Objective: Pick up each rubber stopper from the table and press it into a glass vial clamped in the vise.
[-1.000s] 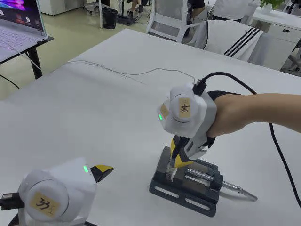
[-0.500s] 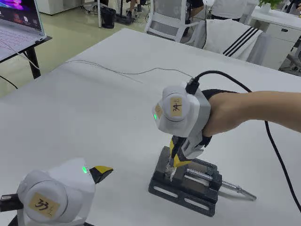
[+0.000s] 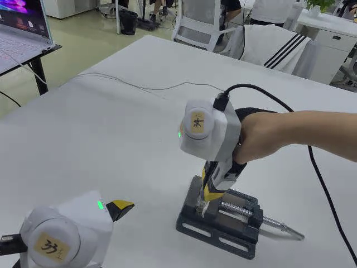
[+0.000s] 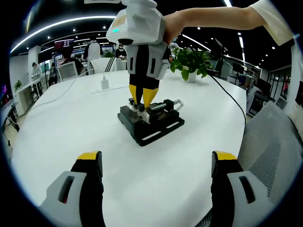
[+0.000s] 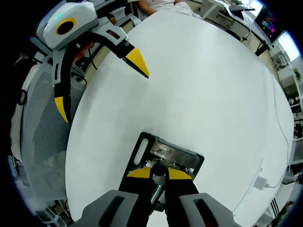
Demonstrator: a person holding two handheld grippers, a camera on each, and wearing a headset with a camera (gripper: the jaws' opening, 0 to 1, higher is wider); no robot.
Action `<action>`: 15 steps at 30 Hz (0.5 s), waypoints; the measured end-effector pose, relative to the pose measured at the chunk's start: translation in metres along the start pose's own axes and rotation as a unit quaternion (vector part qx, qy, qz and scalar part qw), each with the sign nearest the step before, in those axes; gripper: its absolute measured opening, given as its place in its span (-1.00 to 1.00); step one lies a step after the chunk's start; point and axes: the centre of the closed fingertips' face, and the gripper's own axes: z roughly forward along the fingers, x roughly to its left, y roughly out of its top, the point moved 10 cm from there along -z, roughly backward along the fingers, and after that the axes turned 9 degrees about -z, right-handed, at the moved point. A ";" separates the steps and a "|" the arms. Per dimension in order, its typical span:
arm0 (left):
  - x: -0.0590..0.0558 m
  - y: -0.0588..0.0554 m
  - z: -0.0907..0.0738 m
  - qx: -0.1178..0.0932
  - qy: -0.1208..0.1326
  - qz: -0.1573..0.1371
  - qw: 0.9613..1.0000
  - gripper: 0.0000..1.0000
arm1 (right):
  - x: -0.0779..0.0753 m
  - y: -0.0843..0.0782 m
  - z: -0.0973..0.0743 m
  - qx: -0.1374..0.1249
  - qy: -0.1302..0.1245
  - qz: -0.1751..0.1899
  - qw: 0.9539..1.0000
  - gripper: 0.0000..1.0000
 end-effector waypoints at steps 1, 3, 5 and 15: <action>0.000 0.000 0.000 -0.001 0.000 -0.001 1.000 0.90 | 0.000 0.000 0.000 -0.002 -0.002 0.003 1.000 -0.93; 0.000 0.000 0.001 0.000 -0.001 -0.001 1.000 0.90 | 0.001 0.000 0.000 -0.001 -0.005 0.011 1.000 -0.93; -0.001 -0.001 0.002 0.000 -0.002 -0.002 1.000 0.90 | 0.000 0.001 0.001 0.001 -0.005 0.025 1.000 -0.93; -0.004 -0.002 0.004 0.000 -0.005 -0.005 1.000 0.88 | 0.002 0.004 0.001 0.017 -0.009 0.036 0.999 -0.90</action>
